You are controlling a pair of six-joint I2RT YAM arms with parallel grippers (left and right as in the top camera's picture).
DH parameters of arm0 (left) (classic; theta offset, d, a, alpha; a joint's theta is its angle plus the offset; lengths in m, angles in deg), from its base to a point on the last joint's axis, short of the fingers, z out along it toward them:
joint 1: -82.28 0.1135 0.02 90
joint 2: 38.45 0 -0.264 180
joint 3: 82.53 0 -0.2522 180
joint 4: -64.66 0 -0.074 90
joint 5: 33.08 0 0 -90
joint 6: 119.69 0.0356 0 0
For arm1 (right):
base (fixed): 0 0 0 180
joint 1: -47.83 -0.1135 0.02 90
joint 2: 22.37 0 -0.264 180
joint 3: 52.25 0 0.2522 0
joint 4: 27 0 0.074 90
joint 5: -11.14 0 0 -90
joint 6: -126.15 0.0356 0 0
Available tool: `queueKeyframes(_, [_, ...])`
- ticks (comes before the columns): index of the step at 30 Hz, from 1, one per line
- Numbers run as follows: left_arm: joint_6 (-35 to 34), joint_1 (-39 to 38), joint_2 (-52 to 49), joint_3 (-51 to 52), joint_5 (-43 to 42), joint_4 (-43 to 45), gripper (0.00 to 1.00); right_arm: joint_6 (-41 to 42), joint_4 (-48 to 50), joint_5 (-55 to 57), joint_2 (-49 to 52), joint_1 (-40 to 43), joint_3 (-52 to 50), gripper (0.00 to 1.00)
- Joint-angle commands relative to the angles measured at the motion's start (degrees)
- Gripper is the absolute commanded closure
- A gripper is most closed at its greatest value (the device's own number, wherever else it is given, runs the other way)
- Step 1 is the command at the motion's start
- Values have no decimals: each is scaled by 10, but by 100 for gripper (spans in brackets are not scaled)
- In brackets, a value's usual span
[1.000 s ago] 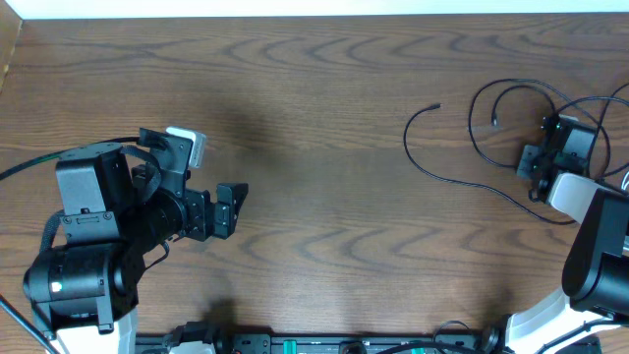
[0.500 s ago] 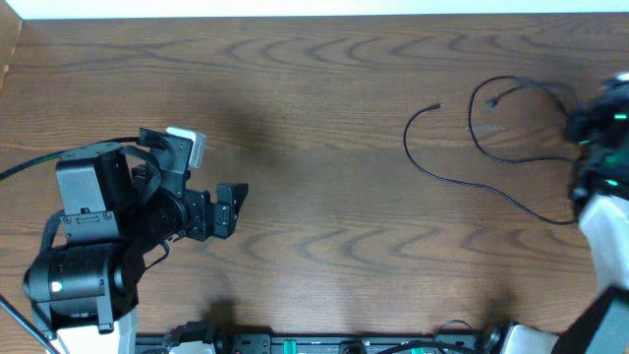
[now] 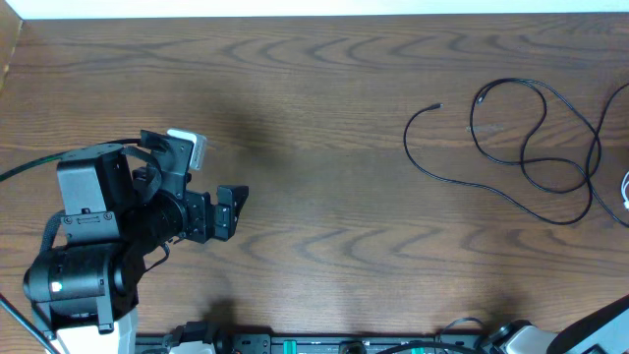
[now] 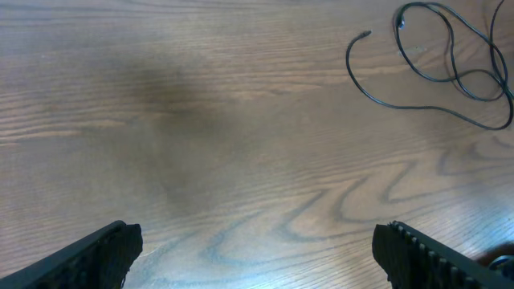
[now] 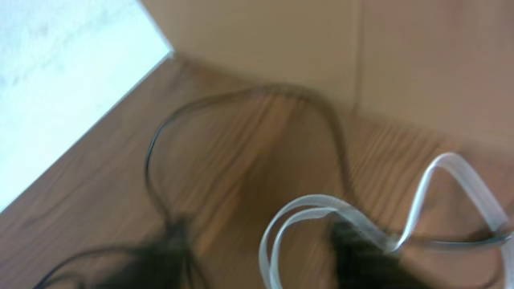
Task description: Untangle cables
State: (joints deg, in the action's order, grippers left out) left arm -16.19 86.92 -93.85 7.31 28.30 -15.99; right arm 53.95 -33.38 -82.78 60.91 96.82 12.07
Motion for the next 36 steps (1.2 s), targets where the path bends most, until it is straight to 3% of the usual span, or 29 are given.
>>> queueKeyframes(1, [-3,-2,0,-3,-9,-3,2,105,-61,-54,21,-16,0,1])
queueKeyframes(7, [-3,-2,0,-3,-9,-3,2,124,-194,-30,29,-64,0,1])
queueKeyframes(10, [-3,-2,0,-3,-10,-4,2,184,-251,-23,32,-103,0,1])
queueKeyframes(15, [-3,-2,0,-3,-9,-4,2,240,-265,-27,33,-158,-6,1])
queueKeyframes(19, [-3,-2,0,-3,-9,-3,2,227,-264,-26,37,-213,-10,1])
queueKeyframes(22, [-3,-2,-1,-3,-9,-3,2,138,-258,-26,50,-261,-10,1])
queueKeyframes(29, [-3,-2,-16,-3,-9,-11,2,-252,-250,9,78,-351,-10,2])
queueKeyframes(36, [-3,-2,-26,-3,-10,-35,2,-310,-238,154,101,-361,-10,1])
